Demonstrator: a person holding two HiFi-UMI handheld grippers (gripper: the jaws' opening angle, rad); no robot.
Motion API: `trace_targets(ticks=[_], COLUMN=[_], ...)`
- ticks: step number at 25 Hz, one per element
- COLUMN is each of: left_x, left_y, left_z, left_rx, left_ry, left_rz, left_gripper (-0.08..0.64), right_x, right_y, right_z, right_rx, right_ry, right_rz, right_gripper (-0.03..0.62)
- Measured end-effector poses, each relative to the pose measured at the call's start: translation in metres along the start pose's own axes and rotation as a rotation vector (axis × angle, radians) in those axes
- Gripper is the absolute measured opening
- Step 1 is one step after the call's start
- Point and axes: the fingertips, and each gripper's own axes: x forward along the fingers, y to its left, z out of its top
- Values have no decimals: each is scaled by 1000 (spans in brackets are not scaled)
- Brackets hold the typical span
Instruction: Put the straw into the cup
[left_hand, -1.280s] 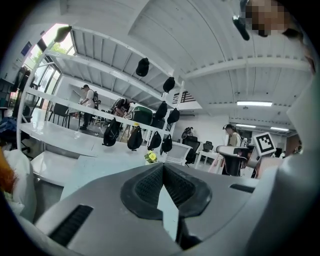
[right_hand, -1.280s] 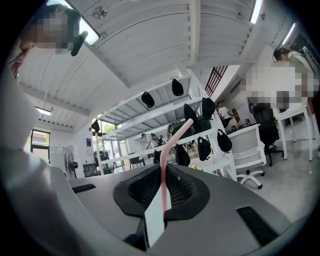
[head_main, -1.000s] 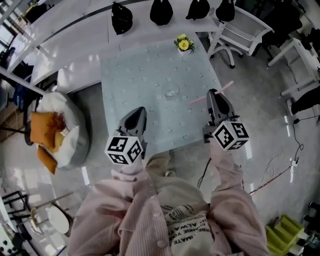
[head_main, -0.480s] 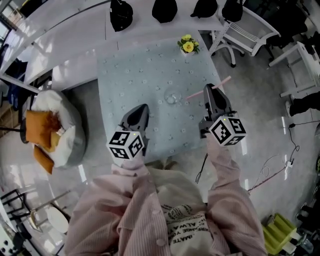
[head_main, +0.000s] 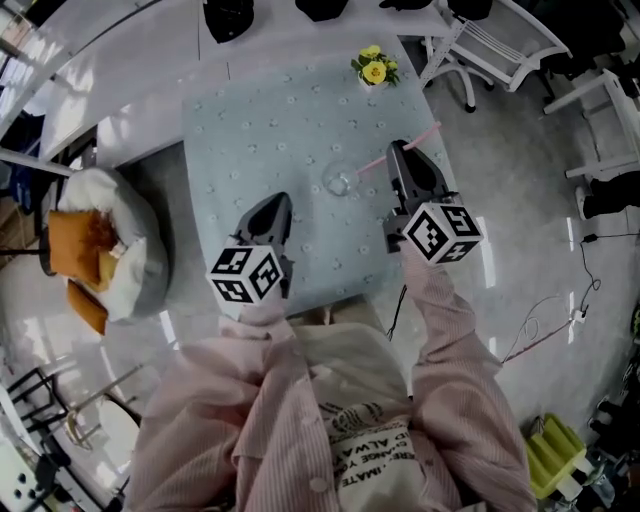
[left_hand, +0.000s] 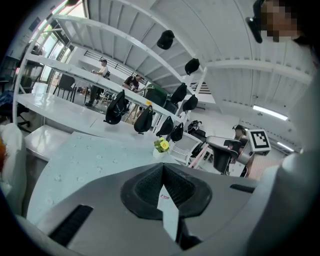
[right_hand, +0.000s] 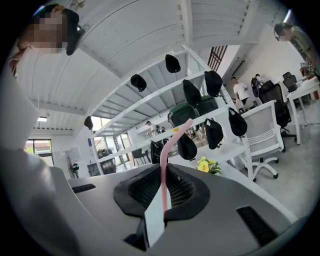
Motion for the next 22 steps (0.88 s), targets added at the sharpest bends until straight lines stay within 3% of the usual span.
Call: trace_targets(ticks=[11, 22], left_x=[31, 51], left_y=[15, 23], left_z=[-40, -72], left_rx=[-72, -144], left_ry=[70, 113], left_rz=[58, 87], left_gripper=[-2, -2], right_x=[49, 61], right_y=[-17, -24], right_z=[-70, -119], right_rx=[22, 47], right_ry=[156, 254], right_rz=[86, 134], right_gripper=[26, 26])
